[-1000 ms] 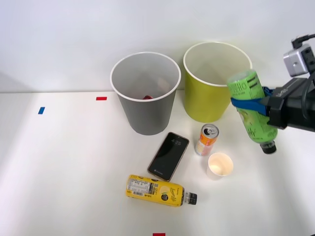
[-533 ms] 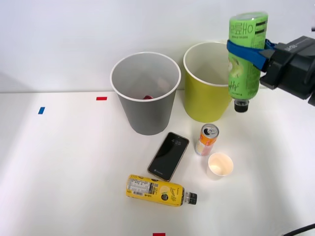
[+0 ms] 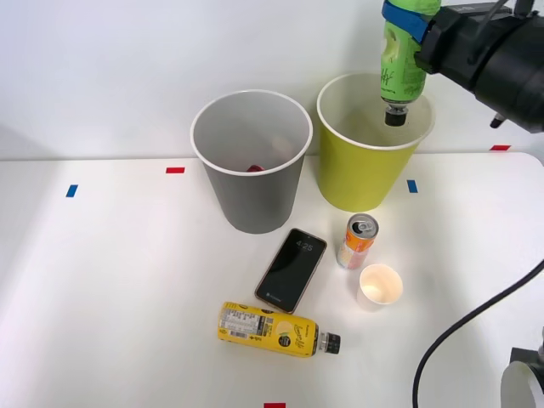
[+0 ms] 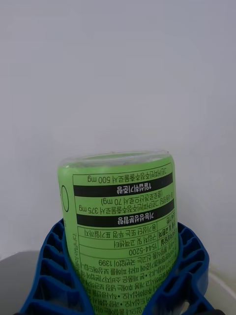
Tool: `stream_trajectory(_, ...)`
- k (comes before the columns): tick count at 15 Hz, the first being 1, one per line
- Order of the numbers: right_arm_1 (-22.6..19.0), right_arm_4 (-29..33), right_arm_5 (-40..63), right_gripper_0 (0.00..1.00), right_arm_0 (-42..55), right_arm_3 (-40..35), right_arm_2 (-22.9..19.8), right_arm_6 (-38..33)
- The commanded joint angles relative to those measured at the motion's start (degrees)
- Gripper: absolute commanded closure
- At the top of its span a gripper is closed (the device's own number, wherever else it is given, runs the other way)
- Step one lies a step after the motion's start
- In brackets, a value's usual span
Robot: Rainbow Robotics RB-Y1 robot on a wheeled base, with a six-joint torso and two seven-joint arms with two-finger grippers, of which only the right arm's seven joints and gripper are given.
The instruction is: Put cans in the gray bin, plastic bottles in the light green bin
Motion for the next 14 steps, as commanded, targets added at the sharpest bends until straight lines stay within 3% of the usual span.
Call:
stream_trajectory(1,-0.6,2.8,-7.2,1.0,-2.3,6.9,4.2,-0.2)
stream_trajectory(5,-1.5,3.9,-7.9,1.0,-4.9,11.1,5.2,0.4)
stream_trajectory(8,-1.5,8.3,-14.5,1.0,-5.0,13.8,9.2,-0.7)
stream_trajectory(9,-1.5,8.1,-15.6,0.71,-5.0,14.5,9.5,-0.9)
stream_trajectory(10,-1.5,8.0,-15.6,0.16,-5.0,14.4,9.5,-1.1)
stream_trajectory(11,-1.6,7.5,-15.6,0.0,-4.9,14.4,9.5,-1.2)
stream_trajectory(14,-3.5,1.5,-15.4,0.0,-2.5,12.4,9.4,-0.6)
